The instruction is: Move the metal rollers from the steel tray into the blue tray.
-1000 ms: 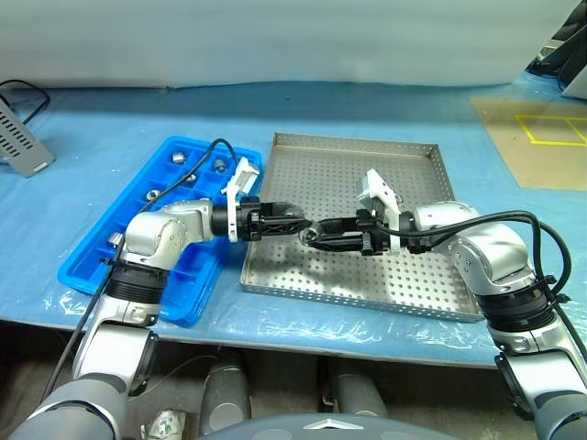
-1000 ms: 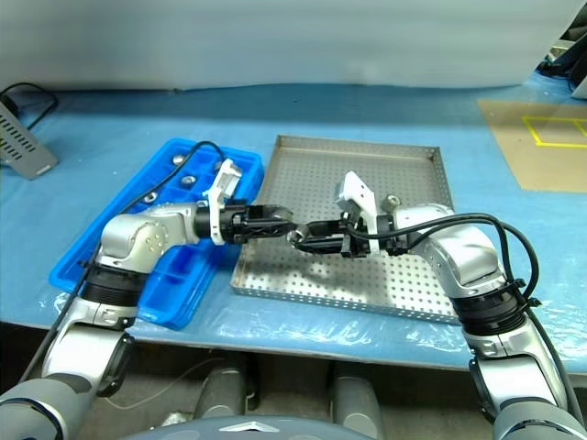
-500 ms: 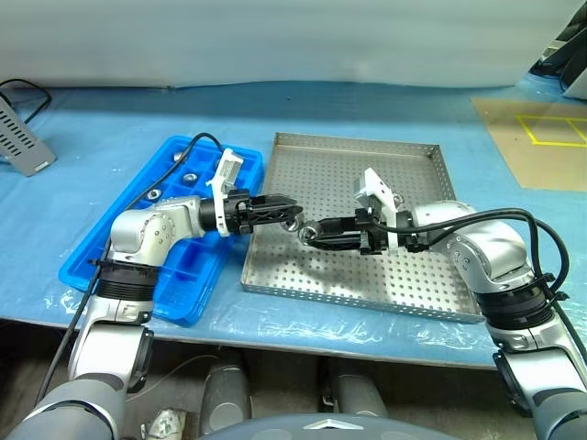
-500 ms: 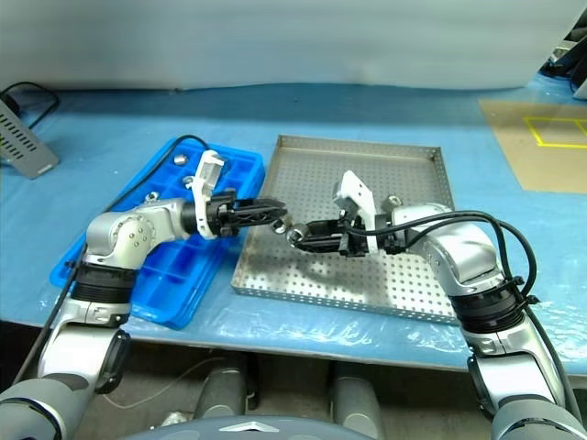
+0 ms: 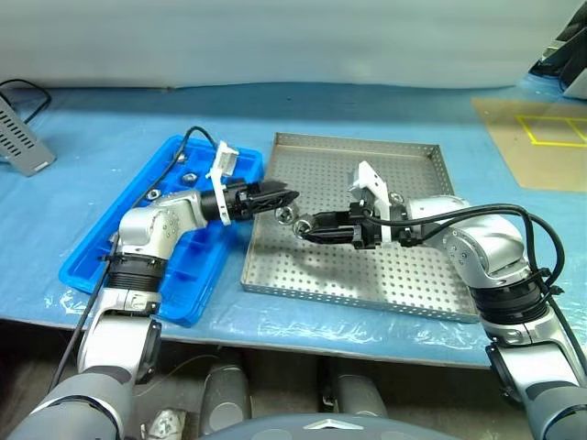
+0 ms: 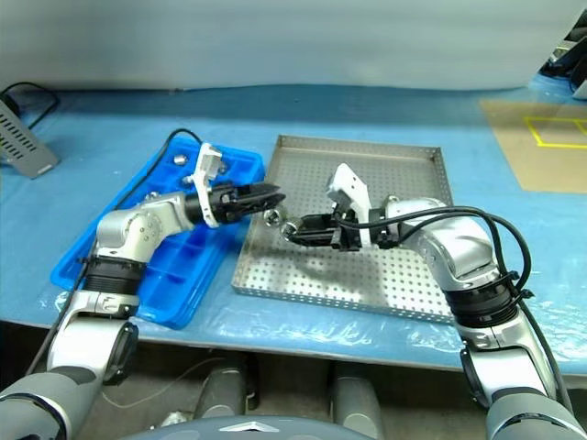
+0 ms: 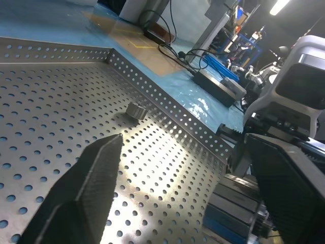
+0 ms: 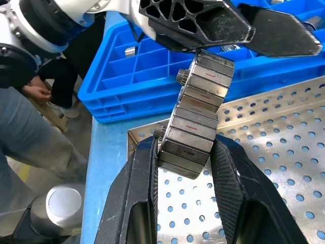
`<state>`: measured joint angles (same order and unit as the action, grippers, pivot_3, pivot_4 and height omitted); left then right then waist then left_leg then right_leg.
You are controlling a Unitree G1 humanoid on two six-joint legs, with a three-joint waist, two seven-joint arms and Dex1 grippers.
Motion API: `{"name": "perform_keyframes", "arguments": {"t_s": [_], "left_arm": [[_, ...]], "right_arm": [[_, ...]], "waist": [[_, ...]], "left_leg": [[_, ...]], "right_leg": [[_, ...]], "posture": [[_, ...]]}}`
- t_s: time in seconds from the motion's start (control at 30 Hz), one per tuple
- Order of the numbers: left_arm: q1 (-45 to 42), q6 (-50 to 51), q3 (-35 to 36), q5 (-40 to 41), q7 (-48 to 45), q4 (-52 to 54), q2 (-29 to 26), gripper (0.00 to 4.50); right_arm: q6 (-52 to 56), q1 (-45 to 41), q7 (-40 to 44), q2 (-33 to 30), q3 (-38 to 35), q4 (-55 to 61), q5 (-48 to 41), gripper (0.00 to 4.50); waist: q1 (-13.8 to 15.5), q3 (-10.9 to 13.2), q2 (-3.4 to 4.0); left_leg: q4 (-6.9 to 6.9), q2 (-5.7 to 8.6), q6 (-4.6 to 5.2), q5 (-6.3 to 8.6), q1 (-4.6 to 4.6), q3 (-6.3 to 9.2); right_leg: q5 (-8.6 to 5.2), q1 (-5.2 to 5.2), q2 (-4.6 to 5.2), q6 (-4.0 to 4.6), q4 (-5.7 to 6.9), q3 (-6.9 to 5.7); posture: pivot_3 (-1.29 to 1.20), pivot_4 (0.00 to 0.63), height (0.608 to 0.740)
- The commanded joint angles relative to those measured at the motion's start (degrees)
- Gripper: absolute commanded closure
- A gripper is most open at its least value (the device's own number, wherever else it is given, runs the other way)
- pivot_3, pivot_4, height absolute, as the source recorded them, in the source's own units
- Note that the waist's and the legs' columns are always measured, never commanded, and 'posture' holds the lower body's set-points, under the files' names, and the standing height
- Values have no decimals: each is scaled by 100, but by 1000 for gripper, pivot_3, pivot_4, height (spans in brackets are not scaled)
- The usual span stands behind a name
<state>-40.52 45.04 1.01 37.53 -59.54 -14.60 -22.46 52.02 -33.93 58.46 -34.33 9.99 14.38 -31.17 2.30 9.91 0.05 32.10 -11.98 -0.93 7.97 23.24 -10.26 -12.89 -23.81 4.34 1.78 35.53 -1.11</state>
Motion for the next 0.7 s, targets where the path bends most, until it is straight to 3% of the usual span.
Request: {"name": "perform_keyframes", "arguments": {"t_s": [0.03, 0.3, 0.7], "left_arm": [[103, 112, -223, -2, -333, 347, -139, 52], [224, 626, -204, 365, -527, 687, -177, 52], [146, 734, -111, 373, -383, 386, -60, 52]], "right_arm": [[-97, -125, 62, -12, -54, 213, -129, 3411], [-82, -128, 41, -39, -27, 244, -112, 3411], [-138, -115, 46, -66, 0, 204, -60, 3411]], "waist": [[3, 0, 0], [6, 0, 0], [5, 0, 0]], "left_leg": [[-1, 0, 0, 0, 2, 0], [1, -1, -3, -2, -1, -1], [1, 0, -6, -4, 0, -1]], "right_leg": [[0, -2, 0, 0, 0, 0], [0, -1, 0, 0, 7, 0], [0, -2, 0, 0, 7, 0]], "posture": [[-221, 150, 740], [-225, 150, 740], [-225, 150, 740]]}}
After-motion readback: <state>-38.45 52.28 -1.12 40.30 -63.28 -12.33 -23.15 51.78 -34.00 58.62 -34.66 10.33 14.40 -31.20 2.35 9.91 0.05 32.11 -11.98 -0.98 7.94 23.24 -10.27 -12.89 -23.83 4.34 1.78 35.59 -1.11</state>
